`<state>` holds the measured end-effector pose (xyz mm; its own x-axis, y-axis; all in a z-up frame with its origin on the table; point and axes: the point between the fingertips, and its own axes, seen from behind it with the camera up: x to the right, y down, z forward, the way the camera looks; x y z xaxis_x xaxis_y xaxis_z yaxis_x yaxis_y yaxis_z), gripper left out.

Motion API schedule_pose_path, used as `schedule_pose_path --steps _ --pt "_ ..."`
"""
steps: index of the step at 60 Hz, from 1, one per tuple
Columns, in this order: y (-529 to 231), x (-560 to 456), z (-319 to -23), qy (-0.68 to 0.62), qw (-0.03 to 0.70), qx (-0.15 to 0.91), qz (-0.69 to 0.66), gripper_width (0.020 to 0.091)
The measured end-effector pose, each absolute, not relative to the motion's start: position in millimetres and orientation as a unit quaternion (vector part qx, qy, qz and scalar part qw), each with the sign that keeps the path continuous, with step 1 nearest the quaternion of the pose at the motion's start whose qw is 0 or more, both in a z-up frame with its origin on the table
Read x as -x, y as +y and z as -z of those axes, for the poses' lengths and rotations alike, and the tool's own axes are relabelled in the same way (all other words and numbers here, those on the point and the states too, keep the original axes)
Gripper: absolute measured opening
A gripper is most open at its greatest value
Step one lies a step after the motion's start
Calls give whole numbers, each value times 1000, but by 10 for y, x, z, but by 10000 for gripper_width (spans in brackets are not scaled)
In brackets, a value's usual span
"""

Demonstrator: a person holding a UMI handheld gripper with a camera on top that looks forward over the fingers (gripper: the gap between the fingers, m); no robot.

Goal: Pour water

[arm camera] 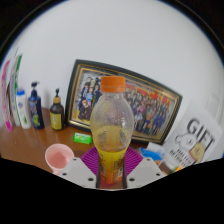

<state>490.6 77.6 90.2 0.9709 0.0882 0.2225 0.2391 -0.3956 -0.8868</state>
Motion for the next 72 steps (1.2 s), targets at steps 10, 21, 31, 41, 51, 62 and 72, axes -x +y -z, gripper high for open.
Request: schedule_pose_path --steps 10,21,31,41,51,62,72 --pt "951 -4995 -449 -9 542 840 -34 293" --pt "1059 -5031 37 13 535 843 -62 292" --pt "1047 -5041 178 -2 554 831 -50 304" --pt "977 -5046 226 -9 543 839 -36 563" --pt "677 -5020 121 -6 506 862 -36 860" --pt "-123 -5097 -392 5 477 879 15 857" --pt "-1060 -4851 -848 4 463 886 29 856"
